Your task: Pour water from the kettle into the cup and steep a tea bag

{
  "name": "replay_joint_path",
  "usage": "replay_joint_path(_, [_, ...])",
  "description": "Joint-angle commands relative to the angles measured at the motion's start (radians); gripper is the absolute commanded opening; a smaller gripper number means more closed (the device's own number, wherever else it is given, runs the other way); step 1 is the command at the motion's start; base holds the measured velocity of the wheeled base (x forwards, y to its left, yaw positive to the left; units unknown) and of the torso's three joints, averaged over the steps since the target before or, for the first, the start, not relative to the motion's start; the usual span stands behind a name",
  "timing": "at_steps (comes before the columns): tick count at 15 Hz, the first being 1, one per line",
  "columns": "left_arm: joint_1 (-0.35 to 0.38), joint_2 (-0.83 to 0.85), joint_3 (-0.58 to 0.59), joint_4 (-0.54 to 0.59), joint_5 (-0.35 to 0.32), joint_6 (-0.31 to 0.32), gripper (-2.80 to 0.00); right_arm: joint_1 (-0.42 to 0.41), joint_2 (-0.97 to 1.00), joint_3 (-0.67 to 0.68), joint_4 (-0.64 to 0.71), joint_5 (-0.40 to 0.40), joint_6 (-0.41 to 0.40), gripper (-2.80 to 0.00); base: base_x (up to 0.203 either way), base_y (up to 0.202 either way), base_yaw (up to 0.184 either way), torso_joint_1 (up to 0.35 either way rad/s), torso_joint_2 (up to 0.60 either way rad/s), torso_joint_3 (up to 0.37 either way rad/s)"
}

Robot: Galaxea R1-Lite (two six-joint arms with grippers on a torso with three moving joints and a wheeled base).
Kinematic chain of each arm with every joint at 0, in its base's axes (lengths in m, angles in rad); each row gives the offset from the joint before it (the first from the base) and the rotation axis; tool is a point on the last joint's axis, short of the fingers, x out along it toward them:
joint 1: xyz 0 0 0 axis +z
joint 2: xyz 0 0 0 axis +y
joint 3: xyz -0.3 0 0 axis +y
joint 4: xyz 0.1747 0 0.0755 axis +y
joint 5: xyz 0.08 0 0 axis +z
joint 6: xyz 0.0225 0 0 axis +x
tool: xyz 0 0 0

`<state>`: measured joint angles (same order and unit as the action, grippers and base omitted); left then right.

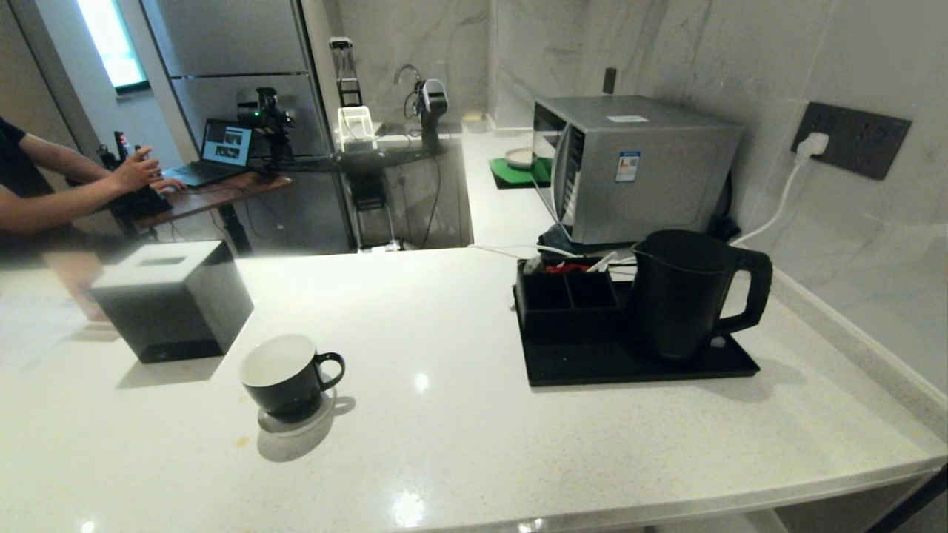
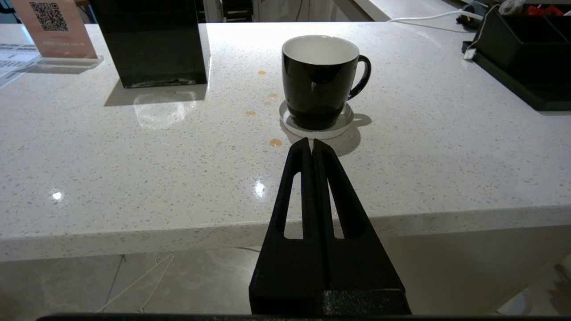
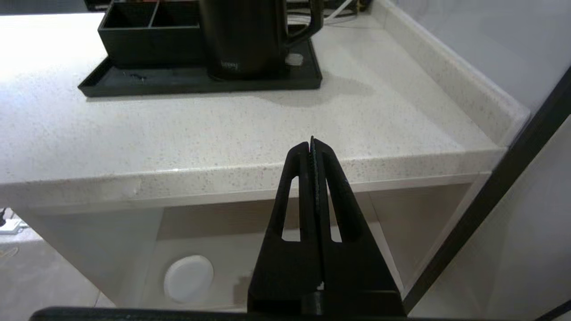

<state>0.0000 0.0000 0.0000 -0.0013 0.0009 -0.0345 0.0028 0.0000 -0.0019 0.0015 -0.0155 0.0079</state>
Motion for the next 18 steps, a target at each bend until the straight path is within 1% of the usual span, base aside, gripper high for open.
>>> replay_joint_path(1, [0.0,0.002,0.0,0.0,0.001,-0.001,-2.8,0.0,0.002,0.002,-0.003,0.0,0.0,-2.8,0.0,0.0,0.0,0.0,0.0,0.0])
replay_joint_path(3, [0.0,0.002,0.0,0.0,0.001,-0.001,-2.8,0.0,0.01,0.001,-0.008,-0.001,-0.005,-2.8,0.0,0.0,0.0,0.0,0.0,0.0])
replay_joint_path(5, [0.0,0.002,0.0,0.0,0.001,-0.001,-2.8,-0.002,0.083,-0.001,-0.045,0.0,-0.025,-2.8,0.0,0.0,0.0,0.0,0.0,0.0])
replay_joint_path(7, [0.0,0.002,0.0,0.0,0.001,-0.001,-2.8,-0.002,0.231,-0.009,-0.132,0.002,-0.041,-2.8,0.0,0.0,0.0,0.0,0.0,0.0])
replay_joint_path(9, [0.0,0.002,0.0,0.0,0.001,-0.001,-2.8,-0.008,0.427,-0.036,-0.26,0.005,-0.053,-2.8,0.0,0.0,0.0,0.0,0.0,0.0])
replay_joint_path(11, [0.0,0.002,0.0,0.0,0.001,-0.001,-2.8,-0.034,0.609,-0.1,-0.377,0.024,-0.072,-2.8,0.0,0.0,0.0,0.0,0.0,0.0])
replay_joint_path(12, [0.0,0.002,0.0,0.0,0.001,-0.001,-2.8,-0.052,0.686,-0.162,-0.419,0.047,-0.081,-2.8,0.0,0.0,0.0,0.0,0.0,0.0])
replay_joint_path(15, [0.0,0.002,0.0,0.0,0.001,-0.001,-2.8,-0.111,0.846,-0.306,-0.472,0.085,-0.107,-2.8,0.0,0.0,0.0,0.0,0.0,0.0])
replay_joint_path(16, [0.0,0.002,0.0,0.0,0.001,-0.001,-2.8,-0.126,0.878,-0.333,-0.478,0.09,-0.115,-2.8,0.0,0.0,0.0,0.0,0.0,0.0])
replay_joint_path(18, [0.0,0.002,0.0,0.0,0.001,-0.001,-2.8,-0.13,0.935,-0.346,-0.487,0.091,-0.123,-2.8,0.0,0.0,0.0,0.0,0.0,0.0])
